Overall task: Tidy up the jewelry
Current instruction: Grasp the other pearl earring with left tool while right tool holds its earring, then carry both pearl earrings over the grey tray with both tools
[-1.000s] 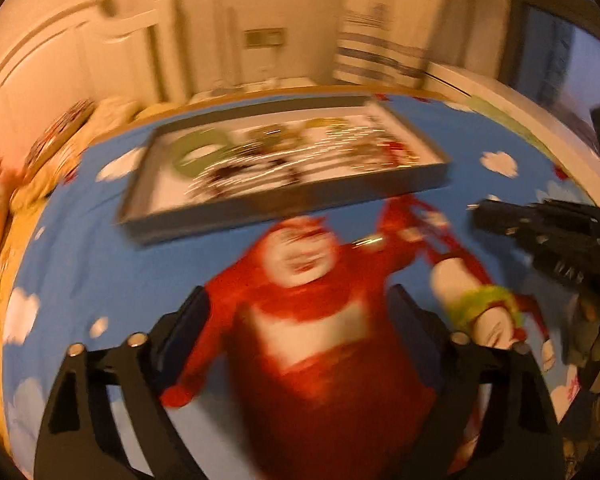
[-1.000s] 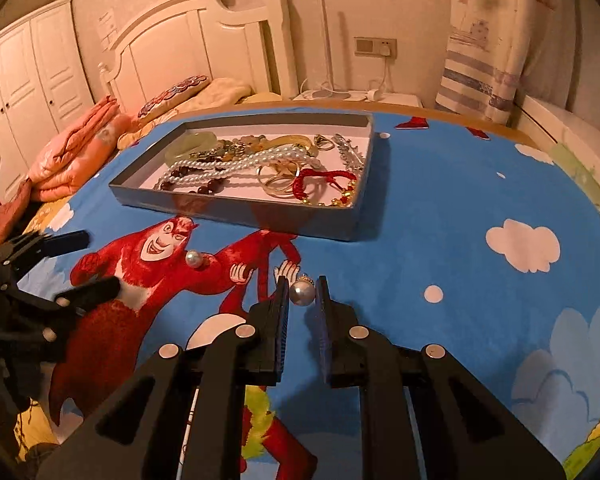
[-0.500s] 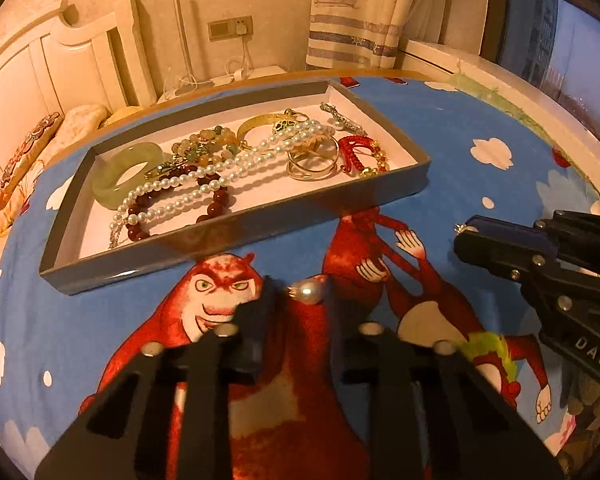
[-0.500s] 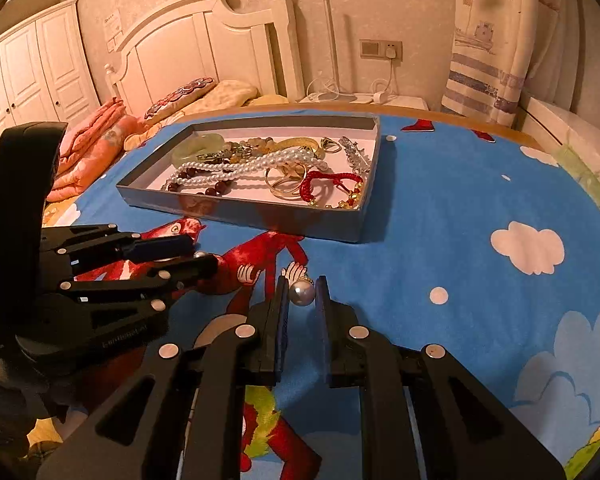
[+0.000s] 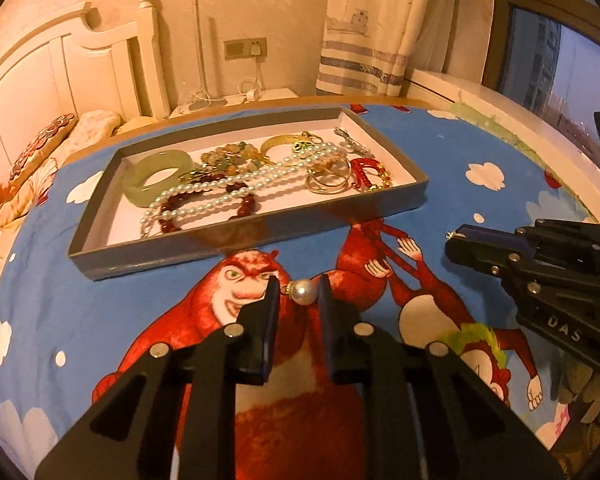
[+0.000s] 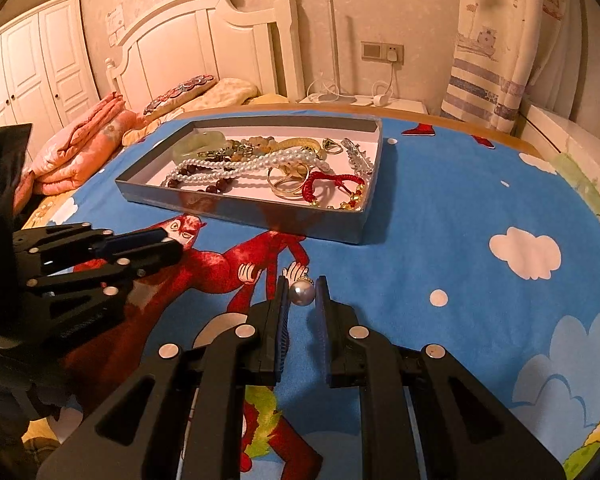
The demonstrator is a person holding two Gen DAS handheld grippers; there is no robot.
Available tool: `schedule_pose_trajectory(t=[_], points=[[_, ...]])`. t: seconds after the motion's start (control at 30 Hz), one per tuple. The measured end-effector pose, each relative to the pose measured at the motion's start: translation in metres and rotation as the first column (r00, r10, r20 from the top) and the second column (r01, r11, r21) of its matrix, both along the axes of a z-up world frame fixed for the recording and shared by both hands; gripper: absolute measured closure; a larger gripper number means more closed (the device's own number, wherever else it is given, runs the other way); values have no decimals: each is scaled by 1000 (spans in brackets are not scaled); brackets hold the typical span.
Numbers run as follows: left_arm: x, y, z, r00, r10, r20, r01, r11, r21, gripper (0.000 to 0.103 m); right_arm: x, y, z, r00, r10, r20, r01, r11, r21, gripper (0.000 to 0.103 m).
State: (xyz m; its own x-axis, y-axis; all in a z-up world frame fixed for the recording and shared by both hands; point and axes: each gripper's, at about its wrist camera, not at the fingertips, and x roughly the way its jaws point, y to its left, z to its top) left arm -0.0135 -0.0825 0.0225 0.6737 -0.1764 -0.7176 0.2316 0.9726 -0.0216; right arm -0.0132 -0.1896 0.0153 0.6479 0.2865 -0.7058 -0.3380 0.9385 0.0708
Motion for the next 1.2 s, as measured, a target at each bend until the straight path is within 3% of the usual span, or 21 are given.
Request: schedule_pose_trajectory(t=[0.97, 1.2], points=[[-21, 52, 7, 996, 91, 27, -88, 993, -83, 84, -6, 25, -1, 1000, 22, 20, -20, 995, -94, 90], [-21, 56, 7, 992, 122, 31, -121, 991, -53, 84, -11, 36, 5, 998, 44, 47, -41, 996, -76, 90]])
